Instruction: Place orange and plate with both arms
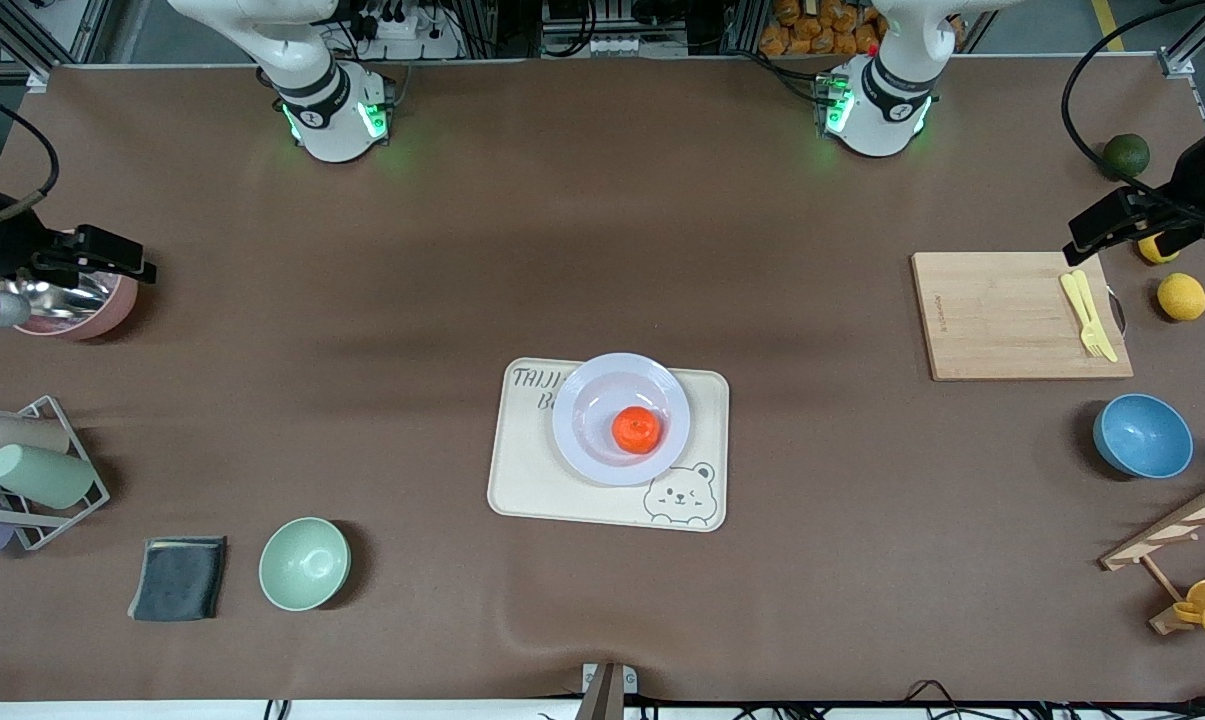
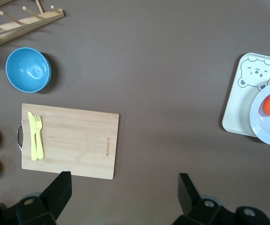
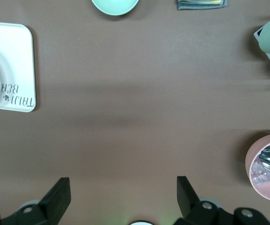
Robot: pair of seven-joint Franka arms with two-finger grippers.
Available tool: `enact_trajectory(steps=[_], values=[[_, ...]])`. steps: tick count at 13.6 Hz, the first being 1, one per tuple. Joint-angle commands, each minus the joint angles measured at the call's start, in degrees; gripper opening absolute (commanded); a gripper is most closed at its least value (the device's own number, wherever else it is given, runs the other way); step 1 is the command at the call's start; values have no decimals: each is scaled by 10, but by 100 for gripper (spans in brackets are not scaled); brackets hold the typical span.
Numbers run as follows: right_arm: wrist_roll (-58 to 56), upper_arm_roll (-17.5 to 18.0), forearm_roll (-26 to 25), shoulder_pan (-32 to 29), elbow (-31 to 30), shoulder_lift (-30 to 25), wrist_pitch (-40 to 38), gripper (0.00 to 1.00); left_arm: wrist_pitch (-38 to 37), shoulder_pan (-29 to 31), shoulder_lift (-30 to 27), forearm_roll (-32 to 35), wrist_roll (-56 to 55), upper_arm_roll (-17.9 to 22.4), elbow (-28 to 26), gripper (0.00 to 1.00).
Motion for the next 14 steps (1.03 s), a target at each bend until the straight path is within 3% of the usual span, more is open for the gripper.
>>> enact_trajectory(steps=[1,4,8,14], values=[[11,13,3,-14,-37,-31,41,100,3,3,-4,11,14,2,1,100],[27,13,-27,-14,-10,-31,43,100,3,3,-5,8,15,3,1,100],[28,14,-30,-14,12,-30,49,100,4,3,-5,9,15,3,1,100],[29,15,-60,-7,10,-27,56,100,3,3,-4,13,19,4,1,100]])
